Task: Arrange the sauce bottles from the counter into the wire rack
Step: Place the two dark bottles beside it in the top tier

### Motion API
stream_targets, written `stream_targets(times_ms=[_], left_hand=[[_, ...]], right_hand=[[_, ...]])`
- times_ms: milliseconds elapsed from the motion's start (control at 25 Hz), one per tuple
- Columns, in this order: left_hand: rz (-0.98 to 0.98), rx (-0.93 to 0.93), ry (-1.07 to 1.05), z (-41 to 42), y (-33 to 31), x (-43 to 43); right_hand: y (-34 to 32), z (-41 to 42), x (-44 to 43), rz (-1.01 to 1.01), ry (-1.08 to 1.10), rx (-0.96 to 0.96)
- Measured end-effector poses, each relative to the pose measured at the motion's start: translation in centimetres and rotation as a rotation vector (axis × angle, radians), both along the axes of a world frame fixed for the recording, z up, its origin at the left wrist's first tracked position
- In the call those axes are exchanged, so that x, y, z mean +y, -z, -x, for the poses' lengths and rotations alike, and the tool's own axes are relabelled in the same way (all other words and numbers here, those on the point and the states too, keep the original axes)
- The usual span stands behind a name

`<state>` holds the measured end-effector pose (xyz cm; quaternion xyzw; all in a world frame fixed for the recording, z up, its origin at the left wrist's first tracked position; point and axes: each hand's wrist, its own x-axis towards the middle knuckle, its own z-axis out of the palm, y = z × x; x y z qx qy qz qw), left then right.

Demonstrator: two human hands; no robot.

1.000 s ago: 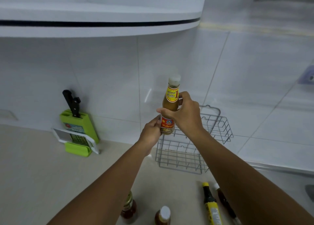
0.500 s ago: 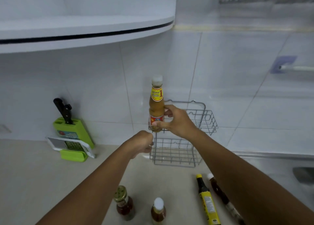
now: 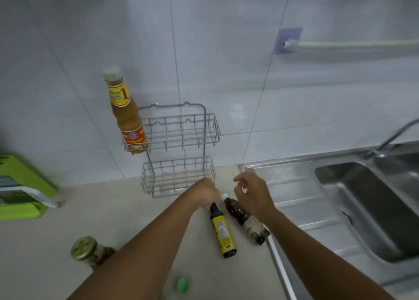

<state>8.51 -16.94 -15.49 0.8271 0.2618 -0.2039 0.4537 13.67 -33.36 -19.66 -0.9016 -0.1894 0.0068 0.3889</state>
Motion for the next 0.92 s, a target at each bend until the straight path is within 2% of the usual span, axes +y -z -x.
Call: stream_targets(times_ms=[80,160,280,400,560,640,800,920], left_hand=[[-0.059,0.100,-0.008,0.3,4.6,-2.2],[-0.058,0.159,-0.090,0.6,8.7,-3.8],[-0.044,0.207,-0.269,1.3,11.1,-5.5],[-0.058,0.187,-0.346,1.4,12.7,-6.2],[-0.035,0.172,-0.346,1.3,13.6,-6.6],[0.047,0.131,-0.336,1.1,13.4,-6.1],[0.397,-0.042,-0.366,1.4,9.0,-4.4],[0.642,-0.208,-0.402,1.3,2.3,-3.4]], right_hand=[[3.1,0.5,-2.5,0.287,-0.028,0.230],[5.3,1.1,-3.6,0.486,-0.071,0.388],[7.6,1.8,-4.0,0.566,-0.049,0.384],[9.1,1.8,-4.2,0.552,0.000,0.328],[9.8,1.6,-4.7,0.351,0.038,0.379],[9.4,1.5,-5.3,0.198,0.096,0.424],[5.5,0.9,-6.1,-0.240,0.199,0.600],[0.1,-0.6,-5.3,-0.526,0.139,0.661]])
